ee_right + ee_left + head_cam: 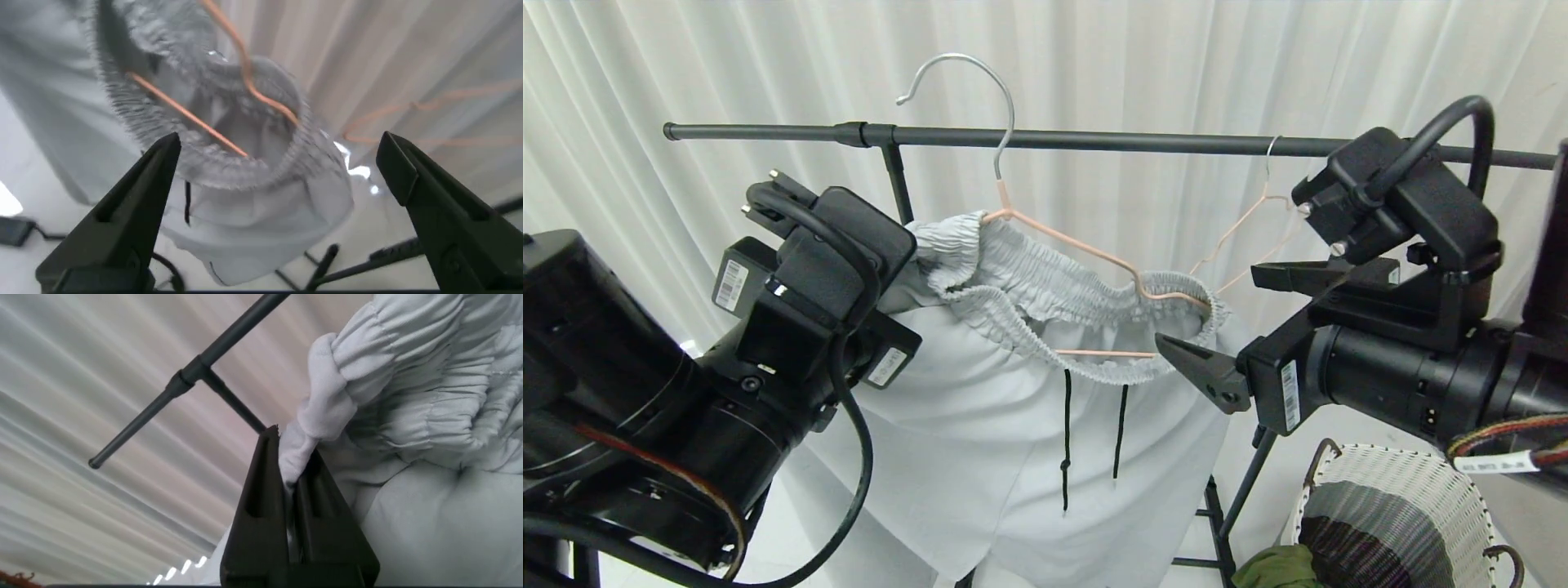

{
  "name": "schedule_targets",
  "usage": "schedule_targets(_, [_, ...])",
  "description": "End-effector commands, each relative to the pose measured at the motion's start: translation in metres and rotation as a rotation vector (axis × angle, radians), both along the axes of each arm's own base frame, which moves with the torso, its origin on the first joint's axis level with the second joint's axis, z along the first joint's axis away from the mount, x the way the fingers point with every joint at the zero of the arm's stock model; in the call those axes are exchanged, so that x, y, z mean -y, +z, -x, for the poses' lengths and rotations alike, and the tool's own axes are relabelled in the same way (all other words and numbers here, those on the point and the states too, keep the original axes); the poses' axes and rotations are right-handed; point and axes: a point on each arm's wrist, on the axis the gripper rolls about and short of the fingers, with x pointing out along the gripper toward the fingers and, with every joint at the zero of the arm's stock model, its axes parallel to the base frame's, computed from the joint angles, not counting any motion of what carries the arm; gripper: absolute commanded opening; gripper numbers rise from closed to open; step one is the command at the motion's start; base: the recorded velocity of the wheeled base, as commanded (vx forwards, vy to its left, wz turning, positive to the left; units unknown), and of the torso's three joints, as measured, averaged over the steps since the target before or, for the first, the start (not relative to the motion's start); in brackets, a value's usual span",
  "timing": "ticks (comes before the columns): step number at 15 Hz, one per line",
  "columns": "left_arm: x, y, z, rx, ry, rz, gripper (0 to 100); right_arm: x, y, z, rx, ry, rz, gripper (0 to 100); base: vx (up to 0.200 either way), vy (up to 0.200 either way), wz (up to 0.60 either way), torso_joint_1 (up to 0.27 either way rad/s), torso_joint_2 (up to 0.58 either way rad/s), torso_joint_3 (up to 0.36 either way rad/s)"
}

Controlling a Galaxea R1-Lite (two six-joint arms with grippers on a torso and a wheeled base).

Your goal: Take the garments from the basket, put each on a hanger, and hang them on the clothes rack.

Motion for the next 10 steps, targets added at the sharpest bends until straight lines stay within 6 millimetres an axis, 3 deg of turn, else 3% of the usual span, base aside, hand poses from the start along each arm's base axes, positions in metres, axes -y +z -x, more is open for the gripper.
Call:
schedule_targets(1, [0.005,-0.001,0.003,-0.003,-0.025,-0.003,0,-0.005,-0.002,-0.005,0.021,0.023,0.044,100,0.0,0.0,0.0,0.0,0.0,0.0])
schedule_targets(3, [0.011,-0.002,0.007,-0.005,-0.055,-0.006,0,-0.014,-0.002,-0.013,0.03,0.012,0.06,100,0.0,0.0,0.0,0.0,0.0,0.0])
schedule_targets(5, [0.018,-0.003,0.011,-0.009,-0.087,-0.014,0,-0.028,-0.001,-0.034,0.054,-0.022,0.088,100,0.0,0.0,0.0,0.0,0.0,0.0])
schedule_targets(10, [0.028,-0.005,0.02,-0.015,-0.145,-0.022,0,-0.031,-0.005,-0.052,0.086,-0.056,0.16,100,0.0,0.0,0.0,0.0,0.0,0.0])
